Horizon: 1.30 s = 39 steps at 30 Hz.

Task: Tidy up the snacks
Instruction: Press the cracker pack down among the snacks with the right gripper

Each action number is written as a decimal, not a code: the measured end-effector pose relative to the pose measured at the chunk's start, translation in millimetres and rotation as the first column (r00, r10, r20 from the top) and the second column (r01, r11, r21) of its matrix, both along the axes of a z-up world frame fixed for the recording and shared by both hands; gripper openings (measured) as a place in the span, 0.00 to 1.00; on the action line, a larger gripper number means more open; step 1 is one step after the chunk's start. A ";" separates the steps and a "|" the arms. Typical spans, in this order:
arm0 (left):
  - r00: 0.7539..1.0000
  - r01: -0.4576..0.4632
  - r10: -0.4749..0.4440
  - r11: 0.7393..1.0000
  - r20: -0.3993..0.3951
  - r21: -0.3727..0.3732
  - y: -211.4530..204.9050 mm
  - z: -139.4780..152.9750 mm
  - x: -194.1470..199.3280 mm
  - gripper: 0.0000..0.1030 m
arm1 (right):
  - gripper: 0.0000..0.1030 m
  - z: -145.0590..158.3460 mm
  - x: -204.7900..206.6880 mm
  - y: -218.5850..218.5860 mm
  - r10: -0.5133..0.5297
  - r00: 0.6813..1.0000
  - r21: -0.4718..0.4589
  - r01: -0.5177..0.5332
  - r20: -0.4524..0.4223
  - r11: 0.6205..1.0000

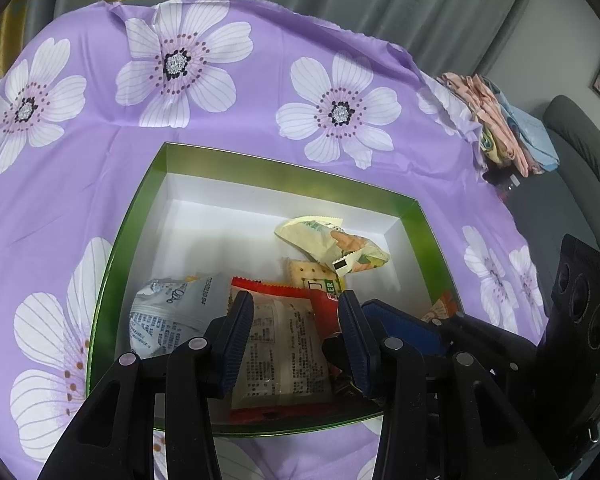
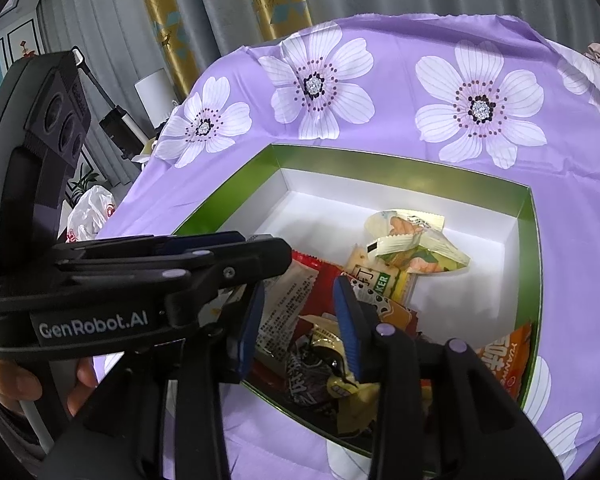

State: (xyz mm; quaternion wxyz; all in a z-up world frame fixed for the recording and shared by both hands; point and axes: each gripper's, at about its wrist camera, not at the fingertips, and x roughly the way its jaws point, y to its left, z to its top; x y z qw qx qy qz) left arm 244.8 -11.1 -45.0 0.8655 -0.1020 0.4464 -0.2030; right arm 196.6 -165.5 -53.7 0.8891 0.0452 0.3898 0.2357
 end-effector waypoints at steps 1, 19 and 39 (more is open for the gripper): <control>1.000 0.000 0.000 1.000 -0.002 -0.001 0.1 -0.6 -0.2 0.42 | 0.36 -0.2 0.3 -0.1 0.000 1.000 0.000 0.000 -0.002 1.000; 1.000 -0.001 0.001 1.000 -0.007 0.007 -0.7 -2.9 0.5 0.42 | 0.37 -1.8 3.2 -0.1 -0.002 1.000 -0.006 0.002 -0.017 1.000; 1.000 -0.001 0.002 1.000 -0.024 0.022 -2.4 -4.6 1.3 0.42 | 0.40 -4.7 4.2 -3.5 -0.008 0.999 -0.016 0.008 -0.038 1.000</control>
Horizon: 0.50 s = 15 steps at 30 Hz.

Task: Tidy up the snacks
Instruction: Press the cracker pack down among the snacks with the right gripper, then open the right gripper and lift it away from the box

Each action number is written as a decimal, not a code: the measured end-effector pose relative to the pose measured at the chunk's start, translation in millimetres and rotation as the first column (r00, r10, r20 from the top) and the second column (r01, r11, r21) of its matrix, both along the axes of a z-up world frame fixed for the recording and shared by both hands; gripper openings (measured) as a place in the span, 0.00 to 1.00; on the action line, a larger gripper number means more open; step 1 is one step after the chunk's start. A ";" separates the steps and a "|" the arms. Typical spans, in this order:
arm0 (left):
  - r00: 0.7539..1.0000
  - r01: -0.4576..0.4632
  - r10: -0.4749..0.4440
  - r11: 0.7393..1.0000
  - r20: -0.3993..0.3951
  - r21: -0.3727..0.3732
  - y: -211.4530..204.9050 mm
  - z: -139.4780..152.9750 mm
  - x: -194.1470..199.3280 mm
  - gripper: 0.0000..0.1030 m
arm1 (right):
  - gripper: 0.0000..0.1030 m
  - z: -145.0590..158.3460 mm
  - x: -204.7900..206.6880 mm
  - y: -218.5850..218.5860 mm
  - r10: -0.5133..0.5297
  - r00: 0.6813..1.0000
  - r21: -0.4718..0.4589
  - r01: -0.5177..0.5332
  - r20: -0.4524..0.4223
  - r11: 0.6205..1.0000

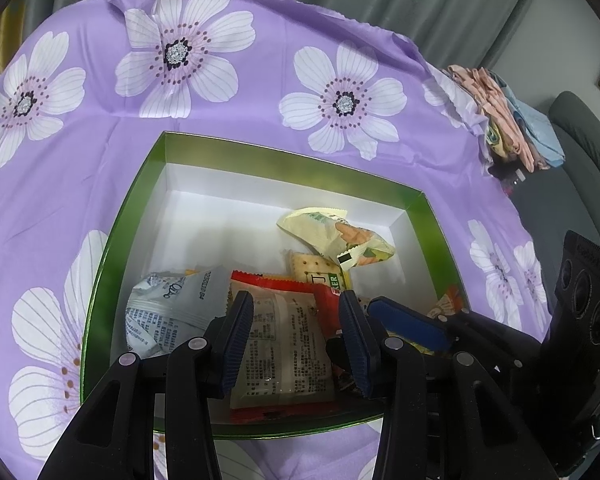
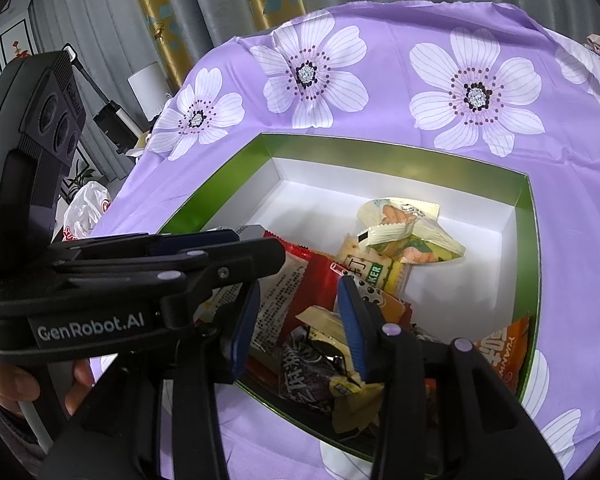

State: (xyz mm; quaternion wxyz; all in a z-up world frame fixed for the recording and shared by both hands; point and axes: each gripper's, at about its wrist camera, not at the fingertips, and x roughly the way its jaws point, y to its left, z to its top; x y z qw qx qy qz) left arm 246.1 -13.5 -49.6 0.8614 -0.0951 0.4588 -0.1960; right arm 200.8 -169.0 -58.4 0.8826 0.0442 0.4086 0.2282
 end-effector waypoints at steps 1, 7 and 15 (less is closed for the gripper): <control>1.000 -0.004 0.004 1.000 -0.001 0.004 0.7 -0.9 -1.1 0.42 | 0.41 -0.5 -0.1 -0.6 -0.003 1.000 -0.002 0.003 -0.002 1.000; 1.000 -0.010 0.011 1.000 -0.029 0.021 1.7 -8.8 2.6 0.42 | 0.46 -7.7 2.7 -6.3 -0.032 0.999 0.008 0.032 -0.034 0.999; 0.997 -0.037 0.040 0.998 -0.062 0.048 4.6 -14.5 5.6 0.57 | 0.53 -9.5 3.2 -7.6 -0.051 0.998 -0.014 0.050 -0.048 0.999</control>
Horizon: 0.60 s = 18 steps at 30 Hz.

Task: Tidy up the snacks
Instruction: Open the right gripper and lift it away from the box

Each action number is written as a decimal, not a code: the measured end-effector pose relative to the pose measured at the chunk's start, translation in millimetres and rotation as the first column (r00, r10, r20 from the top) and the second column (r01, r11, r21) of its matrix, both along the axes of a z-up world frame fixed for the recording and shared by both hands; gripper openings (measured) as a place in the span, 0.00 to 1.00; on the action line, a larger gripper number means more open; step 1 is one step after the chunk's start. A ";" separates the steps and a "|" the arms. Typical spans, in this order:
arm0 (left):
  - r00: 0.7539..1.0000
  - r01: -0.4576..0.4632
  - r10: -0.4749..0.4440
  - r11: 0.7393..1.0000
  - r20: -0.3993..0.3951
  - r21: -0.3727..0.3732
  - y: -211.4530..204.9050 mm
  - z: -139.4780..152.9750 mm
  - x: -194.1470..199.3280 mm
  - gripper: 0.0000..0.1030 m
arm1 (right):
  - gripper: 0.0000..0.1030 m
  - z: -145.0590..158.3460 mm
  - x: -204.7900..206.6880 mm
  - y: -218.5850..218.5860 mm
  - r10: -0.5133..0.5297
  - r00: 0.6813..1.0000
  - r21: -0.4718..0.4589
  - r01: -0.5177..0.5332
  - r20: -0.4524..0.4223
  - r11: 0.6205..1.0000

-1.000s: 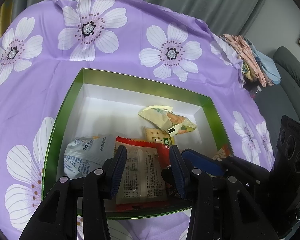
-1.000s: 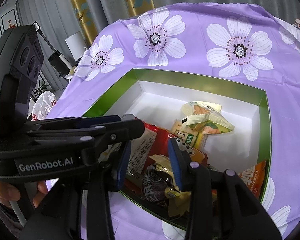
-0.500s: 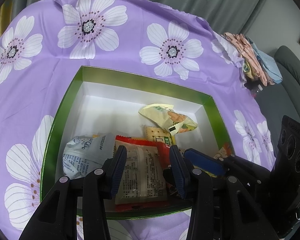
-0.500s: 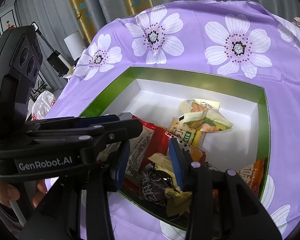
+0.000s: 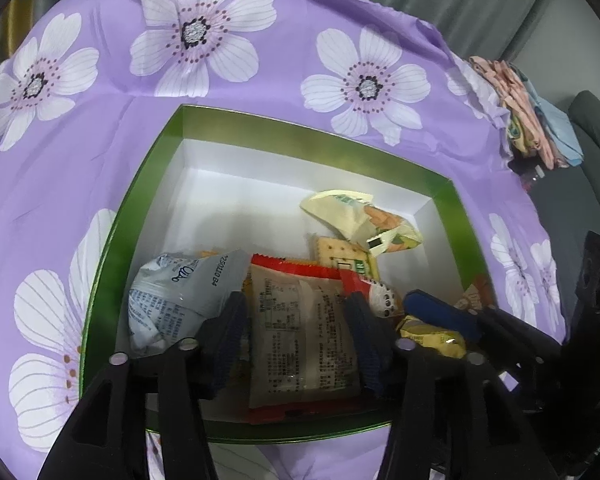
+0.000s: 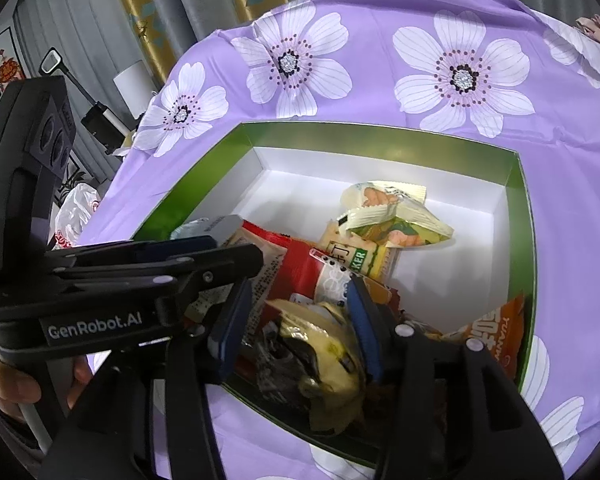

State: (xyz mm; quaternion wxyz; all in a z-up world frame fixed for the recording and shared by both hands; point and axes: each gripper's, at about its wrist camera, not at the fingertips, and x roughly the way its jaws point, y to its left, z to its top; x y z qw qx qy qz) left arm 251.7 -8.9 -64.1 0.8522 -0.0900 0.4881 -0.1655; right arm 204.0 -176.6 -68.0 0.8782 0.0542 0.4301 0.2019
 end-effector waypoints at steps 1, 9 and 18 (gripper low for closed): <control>1.000 -0.003 0.003 1.000 0.005 0.005 0.5 1.0 -1.0 0.63 | 0.54 0.3 0.1 -1.1 -0.006 1.000 -0.004 0.006 0.001 1.000; 0.999 0.011 -0.011 1.000 0.032 0.027 -4.8 9.8 -6.1 0.78 | 0.60 1.6 -3.0 -11.5 -0.025 1.000 -0.009 0.025 0.000 1.000; 0.998 -0.017 0.014 0.998 0.054 0.057 -3.1 16.2 -7.1 0.93 | 0.69 9.3 -7.7 -9.1 -0.021 0.999 -0.018 0.021 0.028 1.000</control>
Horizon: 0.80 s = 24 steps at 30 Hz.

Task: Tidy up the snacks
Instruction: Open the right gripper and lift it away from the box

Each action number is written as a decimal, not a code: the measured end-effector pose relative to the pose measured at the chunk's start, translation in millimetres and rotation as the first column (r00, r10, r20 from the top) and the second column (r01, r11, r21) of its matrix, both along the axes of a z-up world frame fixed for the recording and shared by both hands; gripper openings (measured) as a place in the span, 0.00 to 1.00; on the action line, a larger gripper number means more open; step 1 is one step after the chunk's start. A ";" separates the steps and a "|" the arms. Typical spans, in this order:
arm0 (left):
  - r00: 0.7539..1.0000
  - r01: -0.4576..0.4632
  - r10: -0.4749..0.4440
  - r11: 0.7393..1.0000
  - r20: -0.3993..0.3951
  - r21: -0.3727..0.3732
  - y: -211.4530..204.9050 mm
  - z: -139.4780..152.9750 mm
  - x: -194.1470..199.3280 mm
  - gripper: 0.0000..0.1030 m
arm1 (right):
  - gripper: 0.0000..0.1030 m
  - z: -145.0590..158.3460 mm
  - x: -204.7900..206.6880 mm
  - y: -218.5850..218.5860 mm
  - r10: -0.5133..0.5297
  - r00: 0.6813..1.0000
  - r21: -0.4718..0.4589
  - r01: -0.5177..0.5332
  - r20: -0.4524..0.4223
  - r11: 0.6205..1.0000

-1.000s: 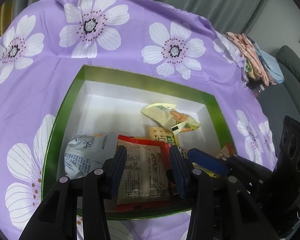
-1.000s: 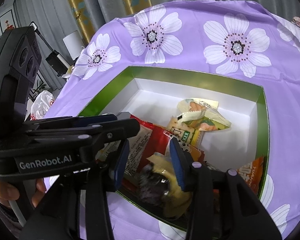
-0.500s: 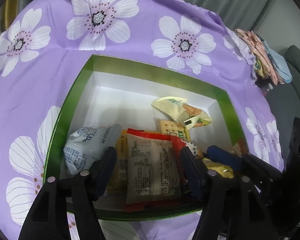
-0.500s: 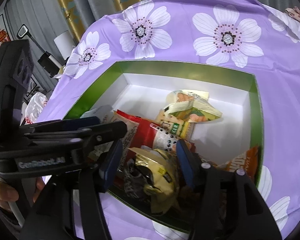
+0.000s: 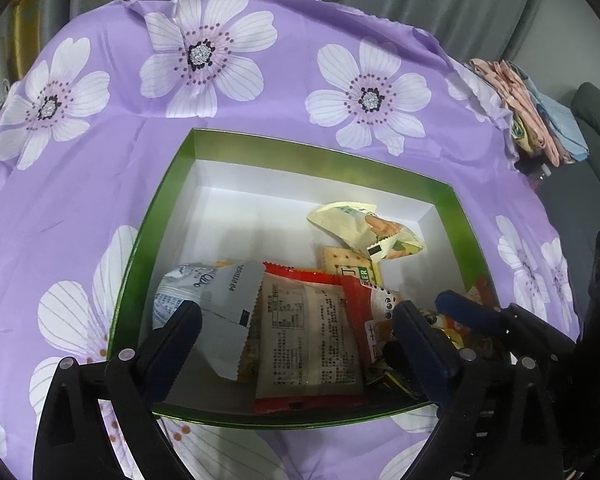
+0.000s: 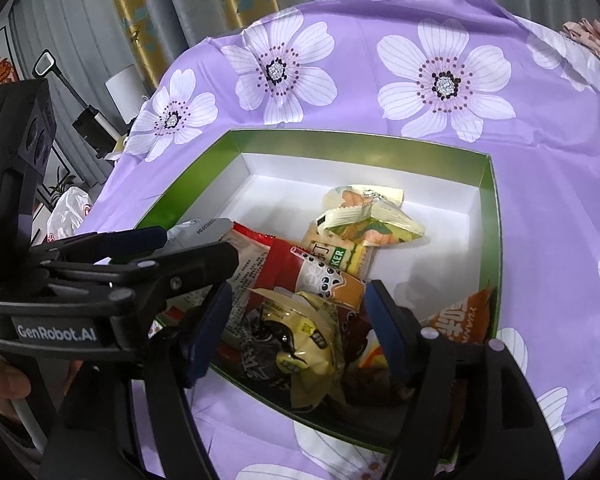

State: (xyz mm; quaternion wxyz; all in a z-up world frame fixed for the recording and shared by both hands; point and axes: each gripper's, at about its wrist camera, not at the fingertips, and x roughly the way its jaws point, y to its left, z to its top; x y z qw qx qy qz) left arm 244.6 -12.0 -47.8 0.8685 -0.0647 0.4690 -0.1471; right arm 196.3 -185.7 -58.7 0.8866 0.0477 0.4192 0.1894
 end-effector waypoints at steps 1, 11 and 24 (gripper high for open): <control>1.000 -0.002 0.002 1.000 0.001 0.001 0.8 0.4 -0.7 0.93 | 0.69 0.6 -0.3 0.4 -0.002 1.000 -0.004 0.002 0.002 1.000; 1.000 -0.024 0.024 0.999 0.016 0.034 3.5 3.5 -1.8 0.94 | 0.76 5.9 -2.3 -1.1 -0.021 1.000 -0.022 0.021 0.017 1.000; 0.999 -0.038 0.037 0.998 0.017 0.059 5.5 6.1 -4.3 0.97 | 0.88 12.6 -5.7 0.9 -0.037 0.999 -0.056 0.039 0.037 0.998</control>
